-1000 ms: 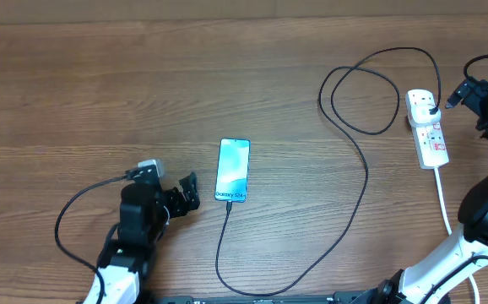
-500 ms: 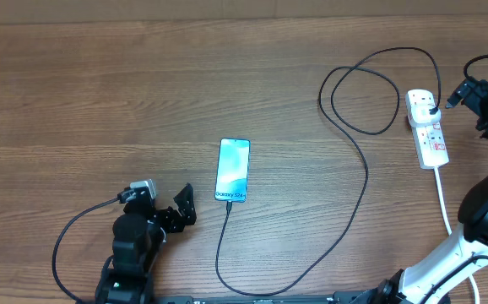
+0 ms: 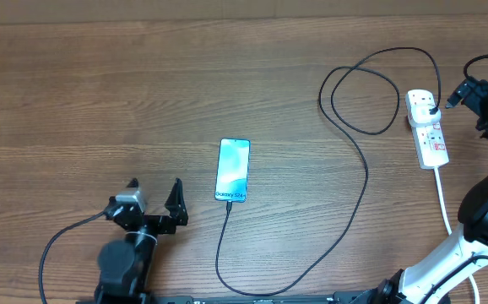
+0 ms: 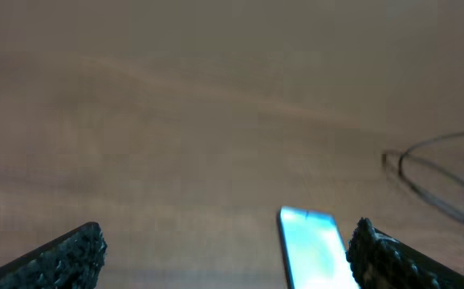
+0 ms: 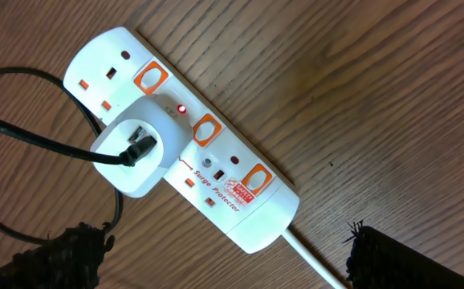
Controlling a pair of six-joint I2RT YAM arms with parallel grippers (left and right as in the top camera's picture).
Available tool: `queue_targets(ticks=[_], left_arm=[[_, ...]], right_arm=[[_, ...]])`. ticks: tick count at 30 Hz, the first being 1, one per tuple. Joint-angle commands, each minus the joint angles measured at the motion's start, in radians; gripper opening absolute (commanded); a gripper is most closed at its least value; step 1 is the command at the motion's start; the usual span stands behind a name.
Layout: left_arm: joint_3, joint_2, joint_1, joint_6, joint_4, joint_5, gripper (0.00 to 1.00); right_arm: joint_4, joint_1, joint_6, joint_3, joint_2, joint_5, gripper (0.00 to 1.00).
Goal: Plug charger to phone and switch on socket
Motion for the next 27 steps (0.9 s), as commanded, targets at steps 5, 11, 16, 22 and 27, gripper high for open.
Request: queue_targets(ticks=[5,11,16,22,27], left_arm=[[-0.003,-0.05,0.075,0.103,-0.002,-0.016,1.0],[-0.003,-0.05,0.138,0.103,-0.002,-0.017,1.0],[-0.003,-0.05,0.137,0.103,-0.002,-0.017,1.0],[-0.003,-0.049,0.137,0.103,-0.002,-0.017,1.0],[-0.003,-0.049,0.137,0.103,-0.002,-0.017,0.99]], right_arm=[[0.002,0.0,-0.002,0.019,-0.023,-0.002,1.0],[0.002,0.0,-0.002,0.019,-0.023,-0.002,1.0],[0.002,0.0,-0.002,0.019,-0.023,-0.002,1.0],[0.002,0.0,-0.002,0.019,-0.023,-0.002,1.0],[0.002,0.0,-0.002,0.019,-0.023,-0.002,1.0]])
